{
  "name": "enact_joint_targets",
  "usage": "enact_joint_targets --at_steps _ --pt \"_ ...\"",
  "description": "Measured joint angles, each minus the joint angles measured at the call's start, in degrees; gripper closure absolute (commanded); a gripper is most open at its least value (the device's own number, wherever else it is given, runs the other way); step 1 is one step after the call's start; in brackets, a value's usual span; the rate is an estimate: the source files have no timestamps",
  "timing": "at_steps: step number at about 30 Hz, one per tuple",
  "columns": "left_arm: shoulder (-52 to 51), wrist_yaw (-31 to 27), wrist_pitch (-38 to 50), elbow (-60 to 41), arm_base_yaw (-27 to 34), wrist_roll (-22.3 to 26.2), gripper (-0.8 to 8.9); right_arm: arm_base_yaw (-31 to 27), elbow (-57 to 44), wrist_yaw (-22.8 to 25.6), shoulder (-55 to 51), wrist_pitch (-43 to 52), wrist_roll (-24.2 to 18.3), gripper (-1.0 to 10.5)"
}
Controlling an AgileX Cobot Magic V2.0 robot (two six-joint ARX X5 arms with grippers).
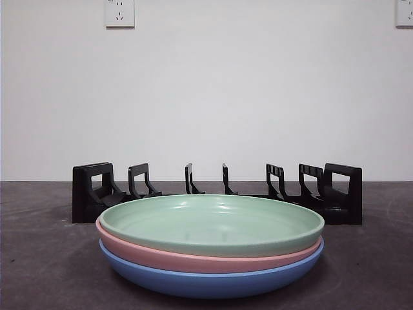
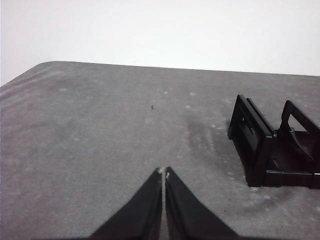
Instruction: Place the plate
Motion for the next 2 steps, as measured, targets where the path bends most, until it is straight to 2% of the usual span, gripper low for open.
enact_joint_targets --at_steps 2 --pt "0.0 0.0 0.0 0.0 0.0 0.0 8.06 0.0 0.0 0.0 0.0 0.0 0.0 9.3"
